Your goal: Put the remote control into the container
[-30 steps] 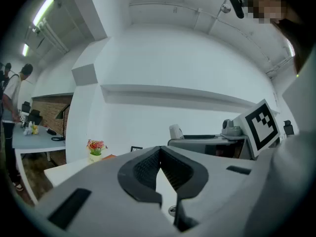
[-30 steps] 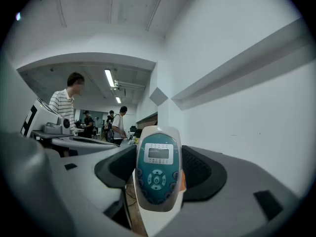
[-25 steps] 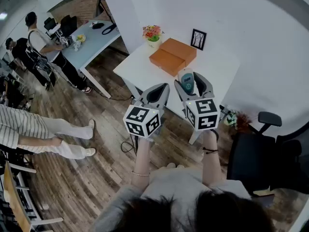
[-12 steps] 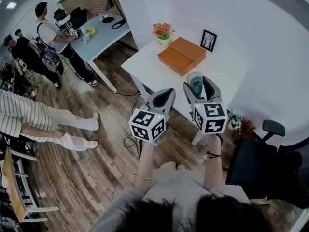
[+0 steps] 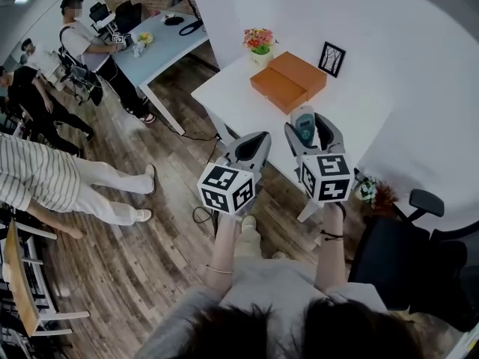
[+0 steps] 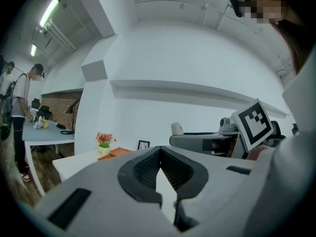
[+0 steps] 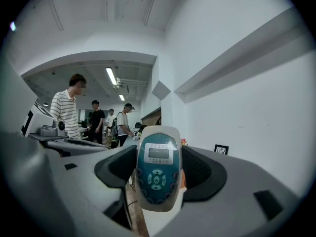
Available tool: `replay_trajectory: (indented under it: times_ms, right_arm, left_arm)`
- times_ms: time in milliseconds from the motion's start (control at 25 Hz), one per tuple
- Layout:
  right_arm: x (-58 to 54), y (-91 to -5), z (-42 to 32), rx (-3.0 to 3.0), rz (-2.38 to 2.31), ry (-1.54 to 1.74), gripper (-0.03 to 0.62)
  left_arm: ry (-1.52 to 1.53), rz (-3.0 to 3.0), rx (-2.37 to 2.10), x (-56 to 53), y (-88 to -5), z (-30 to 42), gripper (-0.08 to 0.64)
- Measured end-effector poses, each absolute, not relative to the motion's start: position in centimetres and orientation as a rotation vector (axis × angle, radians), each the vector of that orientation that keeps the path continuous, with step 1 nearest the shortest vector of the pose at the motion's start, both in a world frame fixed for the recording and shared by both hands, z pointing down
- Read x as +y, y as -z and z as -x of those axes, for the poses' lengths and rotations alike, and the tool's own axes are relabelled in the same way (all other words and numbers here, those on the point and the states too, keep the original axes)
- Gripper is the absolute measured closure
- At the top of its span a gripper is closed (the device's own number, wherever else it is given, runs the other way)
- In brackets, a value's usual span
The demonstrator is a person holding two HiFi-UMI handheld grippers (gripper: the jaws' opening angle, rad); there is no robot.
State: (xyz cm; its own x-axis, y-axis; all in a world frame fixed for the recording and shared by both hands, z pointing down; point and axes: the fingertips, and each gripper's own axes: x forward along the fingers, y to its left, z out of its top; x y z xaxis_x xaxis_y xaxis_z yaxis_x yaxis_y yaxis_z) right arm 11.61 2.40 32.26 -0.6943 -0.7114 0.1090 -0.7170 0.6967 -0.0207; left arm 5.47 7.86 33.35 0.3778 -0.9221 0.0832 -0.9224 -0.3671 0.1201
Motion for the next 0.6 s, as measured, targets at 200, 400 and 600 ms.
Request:
replay_trajectory:
  times_ms: [200,400,600]
  right_arm:
    - [0.5,-31.9,-10.1,-2.808,-1.175,-0.07,0.308]
    - [-2.0,-32.4,-8.6,-2.782,-1.198,-0.08,0.308]
    - [-4.7,-33.1,-6.0,-2.749,-1.2,-0.099,0.308]
  left_arm:
    - [0.029,-2.501,-1.667,5.9,-33.0,-4.2,0.557]
    - [0.03,-2.518,-1.639,3.1,-32.9,-2.2,0.557]
    - [0.036,-2.516,-1.597,0.3,-33.3,0.5,0.557]
